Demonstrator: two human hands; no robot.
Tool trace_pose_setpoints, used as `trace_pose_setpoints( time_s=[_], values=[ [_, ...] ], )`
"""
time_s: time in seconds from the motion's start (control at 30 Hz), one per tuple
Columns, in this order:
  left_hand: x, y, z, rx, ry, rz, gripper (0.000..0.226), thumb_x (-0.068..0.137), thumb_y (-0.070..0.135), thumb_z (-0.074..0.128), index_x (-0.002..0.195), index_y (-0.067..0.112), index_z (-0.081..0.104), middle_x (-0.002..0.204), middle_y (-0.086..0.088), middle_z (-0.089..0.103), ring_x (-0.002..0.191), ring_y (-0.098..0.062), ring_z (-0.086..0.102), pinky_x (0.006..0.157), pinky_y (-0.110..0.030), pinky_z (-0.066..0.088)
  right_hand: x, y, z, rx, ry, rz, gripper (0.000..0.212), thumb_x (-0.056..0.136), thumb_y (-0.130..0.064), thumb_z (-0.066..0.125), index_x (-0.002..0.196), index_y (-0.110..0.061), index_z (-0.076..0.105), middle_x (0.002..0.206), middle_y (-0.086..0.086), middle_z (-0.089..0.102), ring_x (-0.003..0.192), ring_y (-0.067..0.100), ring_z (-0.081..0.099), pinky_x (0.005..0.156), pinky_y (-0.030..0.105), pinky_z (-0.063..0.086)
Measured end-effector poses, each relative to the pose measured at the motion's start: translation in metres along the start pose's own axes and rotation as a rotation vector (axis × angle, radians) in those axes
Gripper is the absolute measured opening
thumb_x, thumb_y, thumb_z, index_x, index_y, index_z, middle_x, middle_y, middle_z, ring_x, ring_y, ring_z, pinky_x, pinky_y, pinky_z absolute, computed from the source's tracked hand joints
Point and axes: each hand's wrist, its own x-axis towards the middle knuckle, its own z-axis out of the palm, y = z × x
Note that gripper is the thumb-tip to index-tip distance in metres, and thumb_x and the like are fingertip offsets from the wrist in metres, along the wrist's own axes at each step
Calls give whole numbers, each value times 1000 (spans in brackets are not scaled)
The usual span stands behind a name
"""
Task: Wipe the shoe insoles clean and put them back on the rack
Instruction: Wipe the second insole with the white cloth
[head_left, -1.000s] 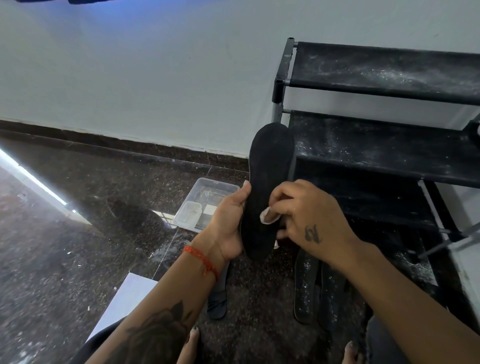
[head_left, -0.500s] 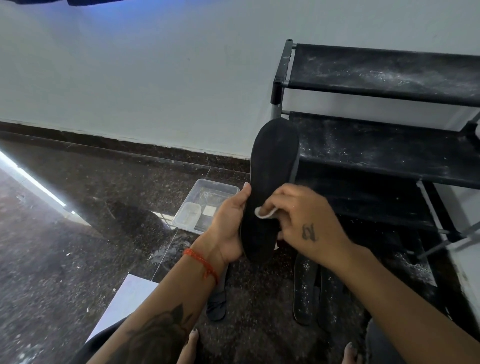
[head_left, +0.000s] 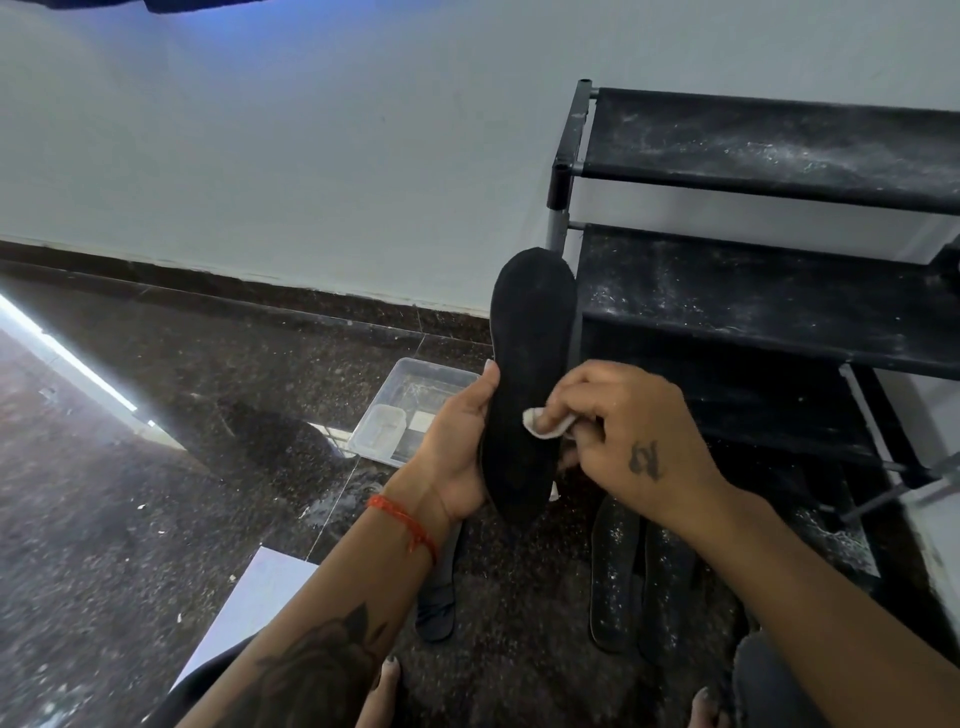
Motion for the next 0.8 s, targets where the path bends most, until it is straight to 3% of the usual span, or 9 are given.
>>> trace_pose_setpoints(
  time_s=[0.13,0.23,0.3,0.33,0.43,0.5,0.63,0.7,0.8],
  values=[
    [3,-2,-3,-7,31,-8,55,101,41,32,104,1,70,100,-14,71,85,-21,71,77,-30,57,-4,-8,20,123,-123,10,26,72,-3,70,85,-26,71,85,-12,64,76,3,58,68,21,49],
    [3,-1,-5,7,30,-24,59,100,44,30,111,-1,66,108,-15,69,95,-24,68,87,-32,54,-5,-13,19,247,-320,-46,34,67,3,68,79,-28,72,83,-15,64,78,0,59,69,12,44],
    [3,1,-6,9,16,-21,63,100,48,26,117,0,63,117,-15,66,102,-25,65,94,-34,51,-4,-10,12,215,-464,-71,33,67,2,65,73,-28,74,82,-17,65,79,0,59,71,11,40],
    [3,1,-6,3,22,-11,63,100,48,25,114,0,64,114,-15,67,98,-25,67,90,-33,53,-3,-7,8,145,-485,-90,29,67,-1,63,71,-28,74,82,-17,66,79,2,59,73,15,42],
    [5,2,-6,-4,16,14,66,101,44,26,89,3,76,96,-13,73,82,-21,72,74,-30,58,-3,-3,4,27,-267,-109,26,67,-6,61,70,-28,74,81,-15,66,75,4,59,66,32,52],
    [6,1,-8,-10,22,12,65,101,43,28,87,4,77,95,-13,73,84,-21,71,76,-30,57,-2,-9,5,152,-188,-83,30,69,-1,67,74,-29,74,81,-16,66,73,3,61,63,26,51],
    [4,-1,-7,2,35,-27,62,100,47,29,112,-1,66,114,-18,67,100,-27,66,91,-35,52,-3,-15,9,159,-456,-114,31,68,-2,65,76,-30,75,84,-16,66,78,0,58,74,15,41],
    [4,-1,-6,-13,34,-11,60,101,46,28,107,0,67,105,-16,70,88,-25,70,79,-33,57,-2,-8,3,25,-522,-105,27,69,-9,61,75,-31,75,85,-16,67,80,3,58,76,23,45],
    [5,0,-6,-6,36,-3,61,101,45,28,99,3,72,94,-13,73,78,-23,72,70,-33,59,2,7,-8,16,-251,-10,18,74,-14,66,73,-30,75,80,-14,67,72,4,61,66,27,50]
  ],
)
